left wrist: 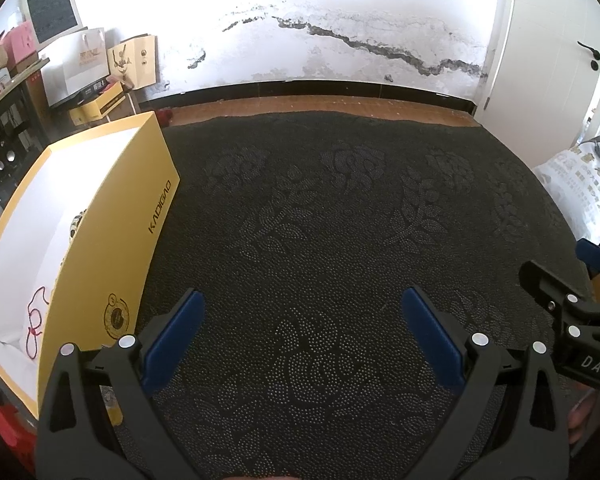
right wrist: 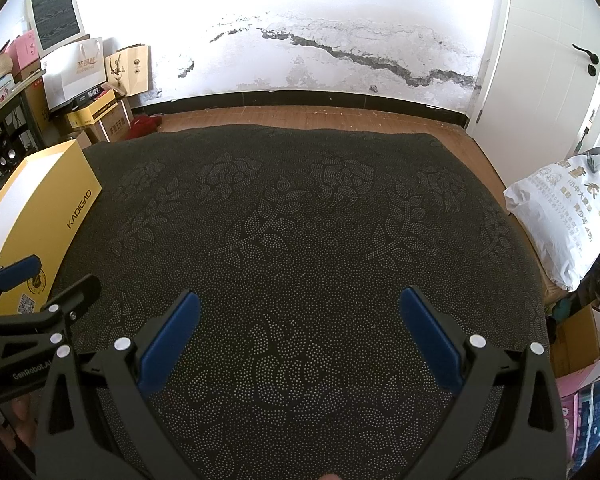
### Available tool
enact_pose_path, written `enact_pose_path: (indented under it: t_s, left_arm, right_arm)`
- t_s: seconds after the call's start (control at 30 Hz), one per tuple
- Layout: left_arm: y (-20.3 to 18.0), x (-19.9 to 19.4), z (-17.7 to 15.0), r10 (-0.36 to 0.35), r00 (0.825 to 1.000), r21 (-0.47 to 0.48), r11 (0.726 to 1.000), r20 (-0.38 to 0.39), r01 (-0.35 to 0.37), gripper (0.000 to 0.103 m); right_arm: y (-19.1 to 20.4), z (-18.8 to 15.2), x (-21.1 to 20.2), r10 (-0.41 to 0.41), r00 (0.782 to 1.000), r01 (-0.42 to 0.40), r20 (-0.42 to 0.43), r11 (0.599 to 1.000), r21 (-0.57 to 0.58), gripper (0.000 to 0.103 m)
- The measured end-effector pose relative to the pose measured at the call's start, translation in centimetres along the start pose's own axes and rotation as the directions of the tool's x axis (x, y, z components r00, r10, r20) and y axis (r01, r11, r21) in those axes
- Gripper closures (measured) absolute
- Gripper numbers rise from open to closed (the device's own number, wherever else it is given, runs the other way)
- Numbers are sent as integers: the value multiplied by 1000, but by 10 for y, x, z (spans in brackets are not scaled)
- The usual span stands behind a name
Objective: Organize jewelry
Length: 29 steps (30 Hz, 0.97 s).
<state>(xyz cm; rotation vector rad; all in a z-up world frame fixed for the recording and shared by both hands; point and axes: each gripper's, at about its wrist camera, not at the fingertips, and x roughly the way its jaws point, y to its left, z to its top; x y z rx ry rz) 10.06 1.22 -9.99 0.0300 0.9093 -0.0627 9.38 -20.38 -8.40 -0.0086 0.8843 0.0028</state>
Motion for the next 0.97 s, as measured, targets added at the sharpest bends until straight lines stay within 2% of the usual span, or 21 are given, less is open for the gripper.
enact_pose_path:
  t_s: [0.23,0.33,0.77,0.97]
  left_arm:
    - [2,1,0,-12,1000,-13,1000,-2,12,6]
    - [3,-4,-2,18,999,-37,999,28,-17,6]
    - [-3,-10,-1,7,998,-1,1000,60,-7,6]
    - [-4,-8,-1,2,999,-1,1000,50,-2,6]
  right_arm:
    - [0,0,0,0,1000,0,0,1000,1,6]
    - [0,0,0,-2,1000,2,0,1000,-2,6]
    - [0,1,0,-4,1000,4,1,1000,-3,6]
    - [0,2,-1,-4,1000,4,3,1000,0,6]
